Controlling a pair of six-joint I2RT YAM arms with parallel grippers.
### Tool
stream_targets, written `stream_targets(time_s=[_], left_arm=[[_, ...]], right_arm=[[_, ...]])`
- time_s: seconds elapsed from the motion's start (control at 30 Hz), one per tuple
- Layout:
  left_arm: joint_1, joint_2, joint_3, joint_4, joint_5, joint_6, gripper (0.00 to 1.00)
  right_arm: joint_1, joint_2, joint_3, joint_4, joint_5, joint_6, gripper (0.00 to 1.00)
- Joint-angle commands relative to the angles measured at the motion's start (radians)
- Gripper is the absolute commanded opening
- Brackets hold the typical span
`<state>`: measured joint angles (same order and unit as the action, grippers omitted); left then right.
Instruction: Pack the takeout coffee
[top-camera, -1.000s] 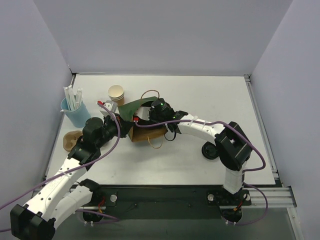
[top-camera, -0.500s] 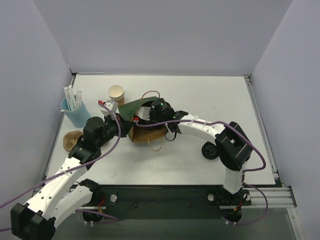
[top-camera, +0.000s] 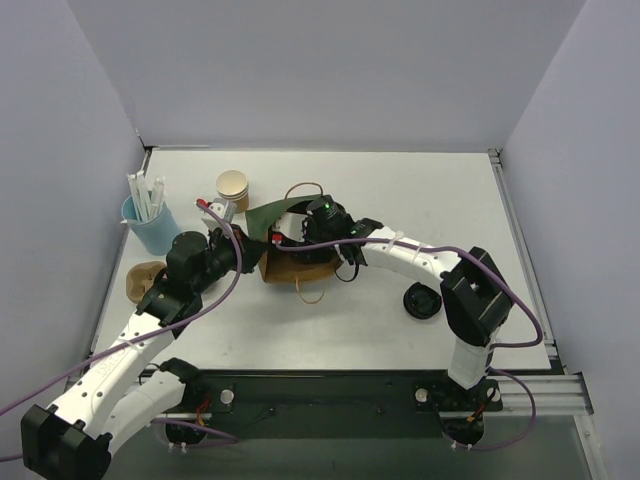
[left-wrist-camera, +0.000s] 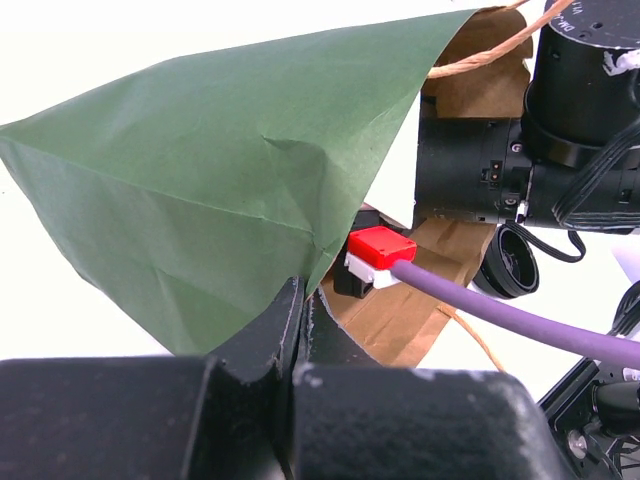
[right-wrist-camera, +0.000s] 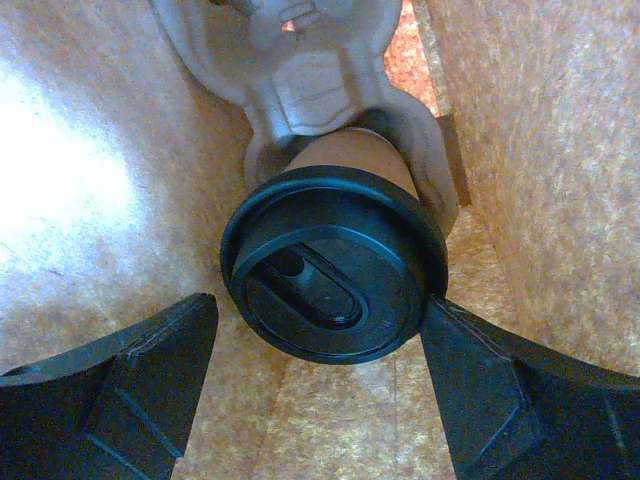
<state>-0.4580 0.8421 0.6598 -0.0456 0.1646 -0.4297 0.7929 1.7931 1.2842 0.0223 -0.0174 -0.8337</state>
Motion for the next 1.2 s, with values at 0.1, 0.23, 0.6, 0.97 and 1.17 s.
stream_targets(time_s=[0.1,0.23,0.6,0.97,1.17], left_arm=[[-0.005,-0.003,0.046,-0.022,0.018,0.016,0.00],[-0.005,-0.005,0.049,-0.025,0.018,0.014,0.00],[-0.005,-0.009,0.060,-0.042,0.019,0.014,0.00],[-0.005,0.002,0.073,-0.042,0.024,0.009,0.00],[-0.005,0.009,0.075,-0.040,0.023,0.008,0.00]], right_arm=[[-0.014,-0.044,0.076,-0.053,0.014,0.059,0.83],[-0.014,-0.046,0.086,-0.055,0.014,0.074,0.82],[-0.015,-0.073,0.086,-0.062,0.014,0.105,0.95],[-0.014,-0.116,0.070,-0.065,0.013,0.117,0.88],[-0.015,-0.141,0.046,-0.067,-0.007,0.113,0.83]])
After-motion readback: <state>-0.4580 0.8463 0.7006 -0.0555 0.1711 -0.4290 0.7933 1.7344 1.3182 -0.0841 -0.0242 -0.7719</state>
